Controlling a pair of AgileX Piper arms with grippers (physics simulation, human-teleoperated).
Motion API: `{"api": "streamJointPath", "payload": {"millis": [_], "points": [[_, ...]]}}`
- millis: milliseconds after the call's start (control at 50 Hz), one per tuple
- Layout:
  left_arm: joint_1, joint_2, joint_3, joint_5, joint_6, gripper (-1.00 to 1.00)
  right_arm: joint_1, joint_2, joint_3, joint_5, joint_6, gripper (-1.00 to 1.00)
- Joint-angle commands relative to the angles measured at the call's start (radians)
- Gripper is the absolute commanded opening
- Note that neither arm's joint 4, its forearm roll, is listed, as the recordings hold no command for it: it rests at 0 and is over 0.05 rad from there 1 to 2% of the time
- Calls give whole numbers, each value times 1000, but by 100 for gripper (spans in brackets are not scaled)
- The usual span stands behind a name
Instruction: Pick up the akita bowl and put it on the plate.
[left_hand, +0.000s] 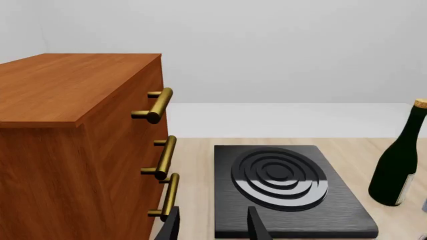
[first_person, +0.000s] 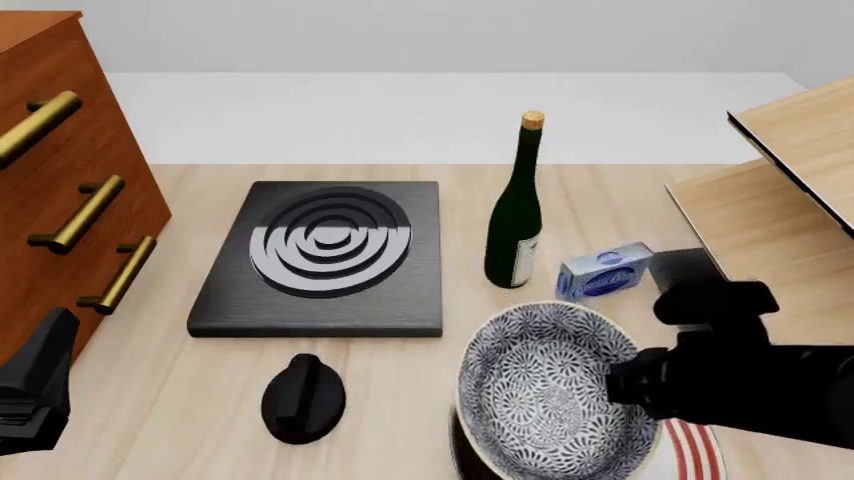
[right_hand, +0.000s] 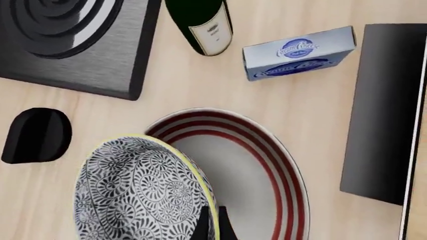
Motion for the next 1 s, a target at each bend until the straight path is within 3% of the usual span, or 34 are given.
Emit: {"api": "streamJointPath", "payload": {"millis": [20,40,160,460,800,960,980,1000], "points": [[0,0,0,0,0,100,-37,-2,21,-3,-26,-100],[0,0,0,0,0,100,-52,12,16,-1,-50,-100],[0,0,0,0,0,100,-83,22,16,-5,-74,-100],[0,0,0,0,0,100,-92,95,66,-98,-80,-100],[0,0,0,0,0,100,-63,101,107,-117,-62,-100],[0,1,0,0,0,100,-88,106,60,-92,-97,-100],[0,0,0,0,0,100,-93,107,55,-90,-100,100],[0,0,0,0,0,100,-93,103,52,-83,-104,100]]}}
